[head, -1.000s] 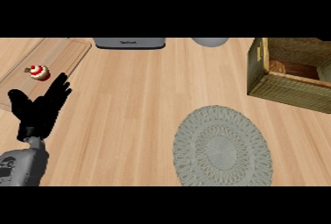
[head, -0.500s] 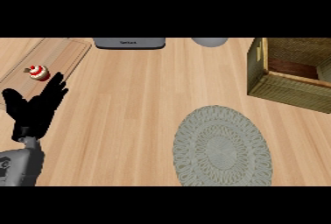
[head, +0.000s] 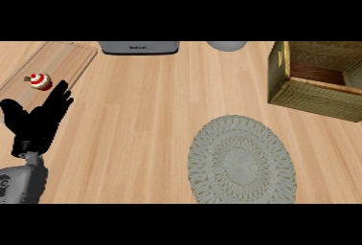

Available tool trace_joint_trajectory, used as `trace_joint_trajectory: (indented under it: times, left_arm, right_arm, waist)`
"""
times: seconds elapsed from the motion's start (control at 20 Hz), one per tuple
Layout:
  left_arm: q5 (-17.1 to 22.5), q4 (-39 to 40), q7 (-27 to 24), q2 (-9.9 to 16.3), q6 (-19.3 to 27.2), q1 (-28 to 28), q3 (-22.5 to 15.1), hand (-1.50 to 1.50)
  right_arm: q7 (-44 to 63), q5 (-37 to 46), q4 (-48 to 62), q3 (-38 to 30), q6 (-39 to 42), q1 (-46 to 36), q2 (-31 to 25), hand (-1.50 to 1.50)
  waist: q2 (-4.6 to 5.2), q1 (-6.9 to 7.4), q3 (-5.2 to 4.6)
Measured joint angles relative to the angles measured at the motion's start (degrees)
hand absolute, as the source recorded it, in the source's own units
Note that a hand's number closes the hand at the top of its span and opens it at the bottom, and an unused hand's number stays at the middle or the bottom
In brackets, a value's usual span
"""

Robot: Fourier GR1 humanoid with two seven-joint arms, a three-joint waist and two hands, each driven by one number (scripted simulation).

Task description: Pick the croissant from the placemat and place it in the basket

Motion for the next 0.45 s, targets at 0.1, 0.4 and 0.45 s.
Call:
trace_joint_trajectory:
  times: [0.1, 0.4, 0.45]
  left_arm:
    - [0.5, -1.0, 0.7, 0.4, -0.5, 0.6, 0.2, 0.00]
    - [-0.2, -1.7, 0.0, -0.4, 0.1, 1.8, -0.1, 0.00]
    - [-0.4, -1.3, -0.4, -0.7, 0.4, 1.8, -0.2, 0.00]
  right_arm:
    - [-0.9, -3.8, 0.9, -3.3, 3.4, 2.6, -2.6, -1.50]
    - [-3.2, -13.2, 5.2, -10.5, 17.5, 10.6, -12.1, -1.50]
    - [-4.8, -14.5, 6.7, -11.8, 19.7, 12.3, -13.4, -1.50]
  waist:
    - [-0.04, -0.11, 0.00]
    - [-0.03, -0.40, 0.02]
    - [-0.01, -0.46, 0.01]
